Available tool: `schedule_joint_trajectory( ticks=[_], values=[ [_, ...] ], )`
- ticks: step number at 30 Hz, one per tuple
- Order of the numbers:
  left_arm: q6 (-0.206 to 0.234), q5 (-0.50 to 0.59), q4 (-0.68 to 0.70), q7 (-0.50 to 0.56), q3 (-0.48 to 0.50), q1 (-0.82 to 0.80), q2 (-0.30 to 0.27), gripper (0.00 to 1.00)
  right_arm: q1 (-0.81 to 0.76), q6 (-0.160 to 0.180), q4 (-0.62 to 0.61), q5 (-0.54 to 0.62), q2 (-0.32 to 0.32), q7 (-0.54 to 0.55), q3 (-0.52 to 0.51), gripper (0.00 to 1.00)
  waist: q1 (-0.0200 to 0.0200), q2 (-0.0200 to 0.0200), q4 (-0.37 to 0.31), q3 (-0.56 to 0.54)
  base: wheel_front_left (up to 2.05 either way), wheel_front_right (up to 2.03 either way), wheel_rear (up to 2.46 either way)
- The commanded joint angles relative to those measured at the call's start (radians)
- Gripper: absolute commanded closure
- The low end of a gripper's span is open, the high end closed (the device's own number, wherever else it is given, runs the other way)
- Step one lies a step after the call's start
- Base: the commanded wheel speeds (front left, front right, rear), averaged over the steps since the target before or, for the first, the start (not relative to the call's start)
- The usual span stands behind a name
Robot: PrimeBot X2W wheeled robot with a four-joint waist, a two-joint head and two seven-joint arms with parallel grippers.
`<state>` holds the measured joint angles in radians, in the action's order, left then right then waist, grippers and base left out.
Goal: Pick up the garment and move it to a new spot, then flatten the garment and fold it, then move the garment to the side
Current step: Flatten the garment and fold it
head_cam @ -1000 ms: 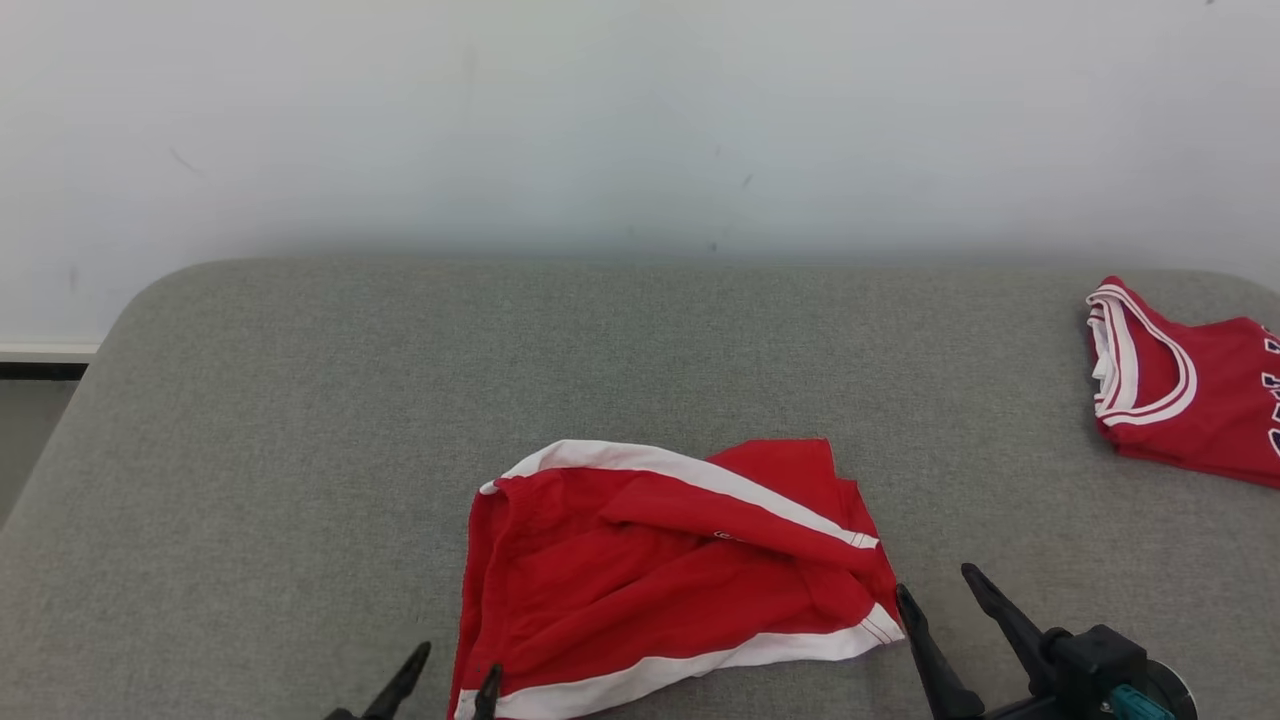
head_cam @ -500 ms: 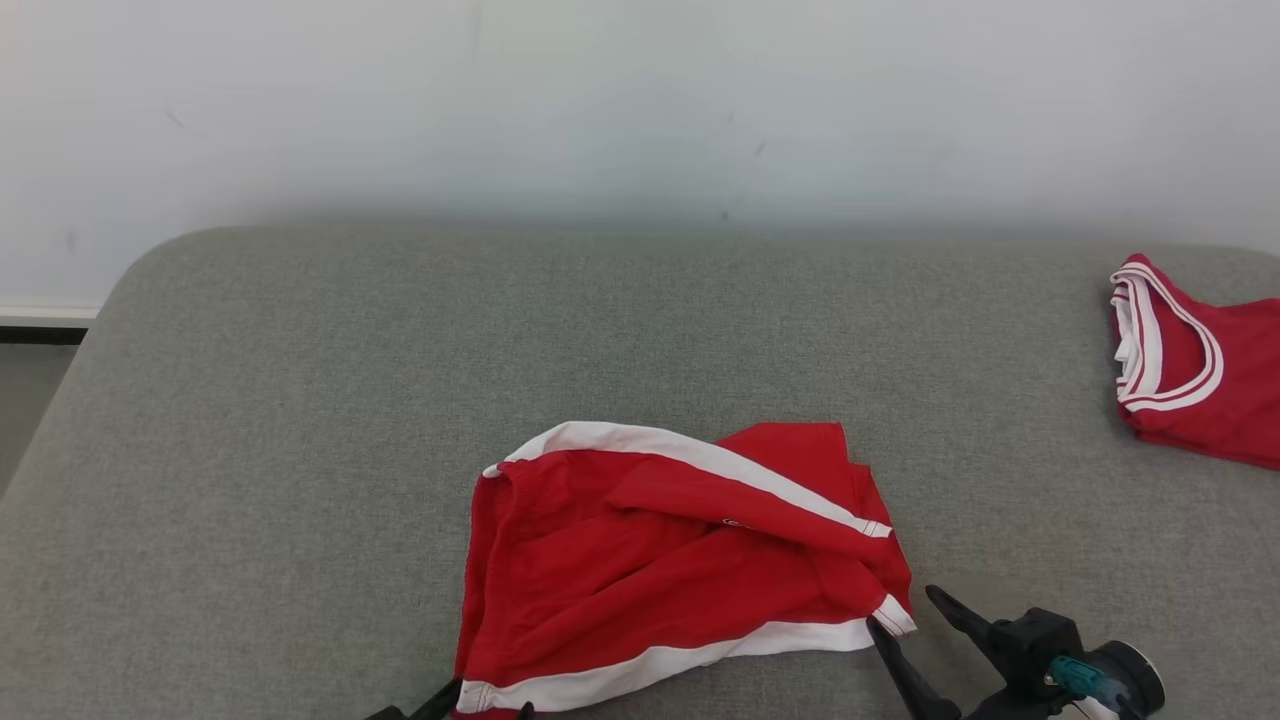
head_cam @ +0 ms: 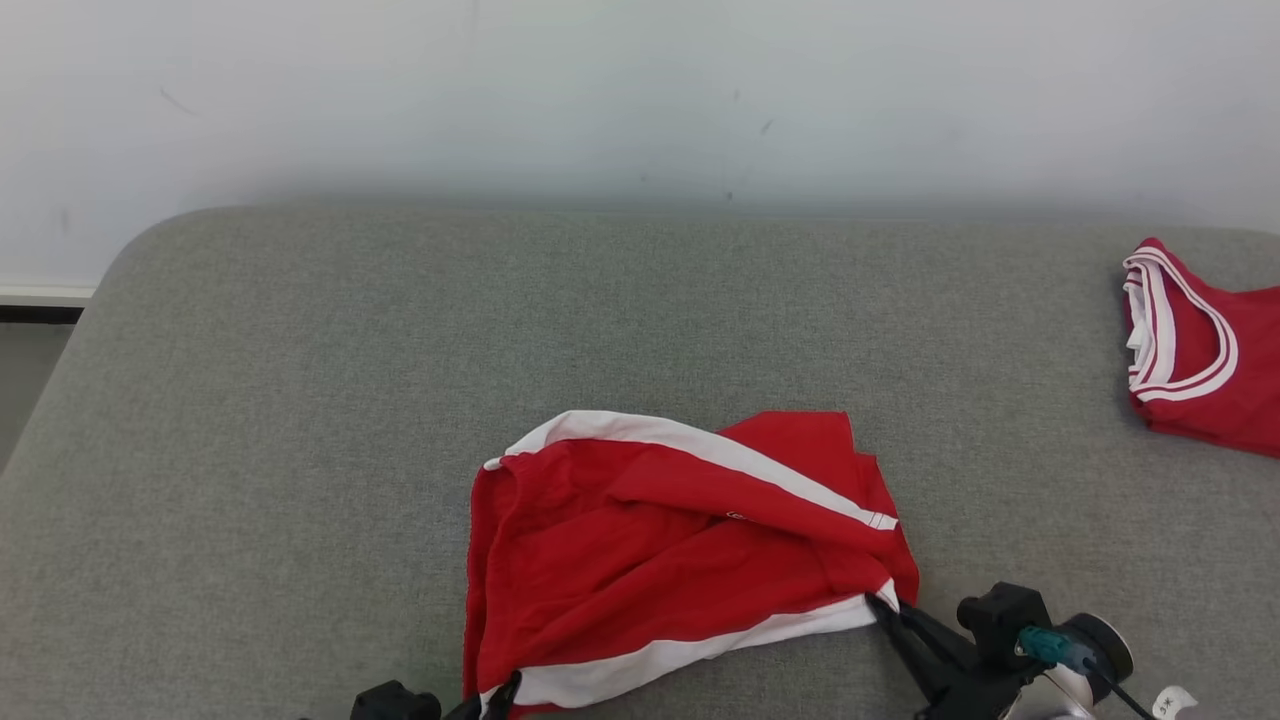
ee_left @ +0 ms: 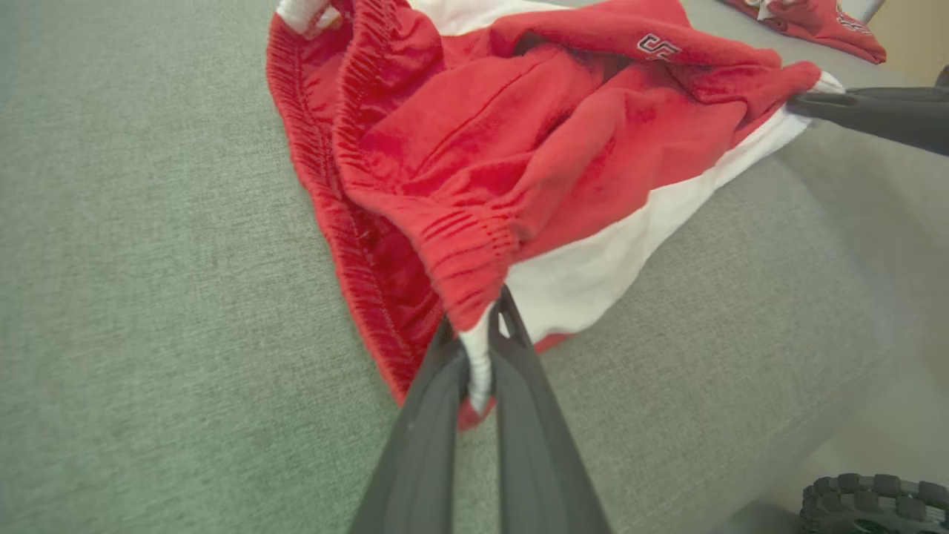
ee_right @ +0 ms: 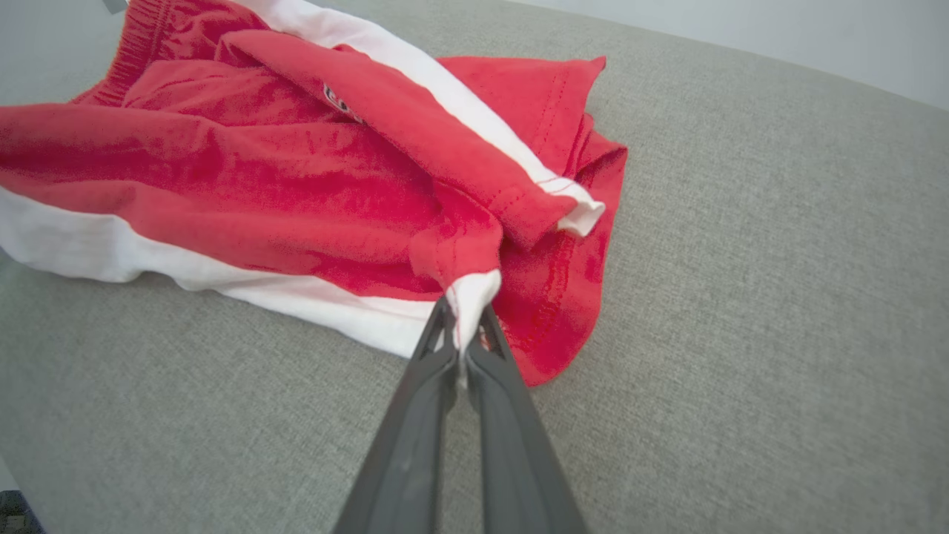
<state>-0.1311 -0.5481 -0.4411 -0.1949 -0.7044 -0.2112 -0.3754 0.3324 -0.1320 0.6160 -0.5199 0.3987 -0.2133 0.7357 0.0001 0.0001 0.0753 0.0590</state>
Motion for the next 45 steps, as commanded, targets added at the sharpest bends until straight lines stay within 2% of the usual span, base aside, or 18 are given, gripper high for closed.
schedule_joint_trajectory(
  ticks=[1, 6, 13, 19, 22, 24, 27, 31, 32, 37, 41, 45],
  values=[
    [0.001, -0.009, 0.001, -0.01, -0.002, -0.01, -0.001, 1.0, 0.011, 0.003, 0.002, -0.012, -0.001, -0.011, 0.004, 1.0, -0.0001, -0.0001, 0.0, 0.001, 0.0, 0.0, 0.0],
    [0.001, -0.059, 0.035, -0.037, 0.021, -0.026, -0.014, 1.0, 0.043, 0.003, -0.043, -0.048, 0.022, -0.044, 0.023, 1.0, -0.0001, -0.0001, -0.004, 0.008, 0.0, 0.0, 0.0],
    [0.001, -0.107, 0.135, -0.029, 0.075, -0.158, -0.045, 1.0, 0.123, 0.003, -0.19, -0.123, 0.042, -0.051, -0.052, 1.0, -0.0001, -0.0001, -0.026, 0.042, 0.0, 0.0, 0.0],
    [0.001, -0.161, 0.207, 0.064, 0.104, -0.457, -0.081, 1.0, 0.305, 0.003, -0.278, -0.221, 0.056, -0.035, -0.133, 1.0, -0.0001, -0.0001, -0.053, 0.151, 0.0, 0.0, 0.0],
    [0.001, -0.219, 0.201, 0.115, 0.132, -0.662, -0.088, 1.0, 0.462, 0.003, -0.302, -0.272, 0.051, 0.005, -0.178, 1.0, -0.0001, -0.0001, -0.076, 0.246, 0.0, 0.0, 0.0],
    [0.001, -0.255, 0.184, 0.147, 0.15, -0.807, -0.074, 1.0, 0.585, 0.003, -0.296, -0.295, 0.051, 0.043, -0.212, 1.0, -0.0001, -0.0001, -0.087, 0.31, 0.0, 0.0, 0.0],
    [0.001, -0.296, 0.127, 0.179, 0.177, -1.023, -0.058, 1.0, 0.785, 0.003, -0.266, -0.322, 0.034, 0.101, -0.265, 1.0, -0.0001, -0.0001, -0.102, 0.401, 0.0, 0.0, 0.0],
    [0.001, -0.325, 0.002, 0.207, 0.181, -1.337, -0.038, 1.0, 1.108, 0.003, -0.163, -0.339, -0.03, 0.174, -0.348, 1.0, -0.0001, -0.0001, -0.134, 0.53, 0.0, 0.0, 0.0],
    [0.001, -0.325, 0.002, 0.207, 0.181, -1.337, -0.038, 1.0, 1.108, 0.003, -0.163, -0.339, -0.03, 0.174, -0.348, 1.0, -0.0001, -0.0001, -0.134, 0.53, 0.0, 0.0, 0.0],
    [0.001, -0.331, -0.117, 0.193, 0.138, -1.554, -0.03, 1.0, 1.352, 0.003, -0.036, -0.275, -0.073, 0.184, -0.355, 1.0, -0.0001, -0.0001, -0.162, 0.598, 0.0, 0.0, 0.0],
    [0.001, -0.348, -0.197, 0.189, 0.088, -1.657, -0.032, 1.0, 1.47, 0.003, 0.081, -0.212, -0.093, 0.166, -0.336, 1.0, -0.0001, -0.0001, -0.185, 0.614, 0.0, 0.0, 0.0],
    [0.001, -0.376, -0.257, 0.185, 0.041, -1.717, -0.036, 1.0, 1.538, 0.003, 0.18, -0.228, -0.132, 0.159, -0.346, 1.0, -0.0001, -0.0001, -0.196, 0.629, 0.0, 0.0, 0.0]
  ],
)
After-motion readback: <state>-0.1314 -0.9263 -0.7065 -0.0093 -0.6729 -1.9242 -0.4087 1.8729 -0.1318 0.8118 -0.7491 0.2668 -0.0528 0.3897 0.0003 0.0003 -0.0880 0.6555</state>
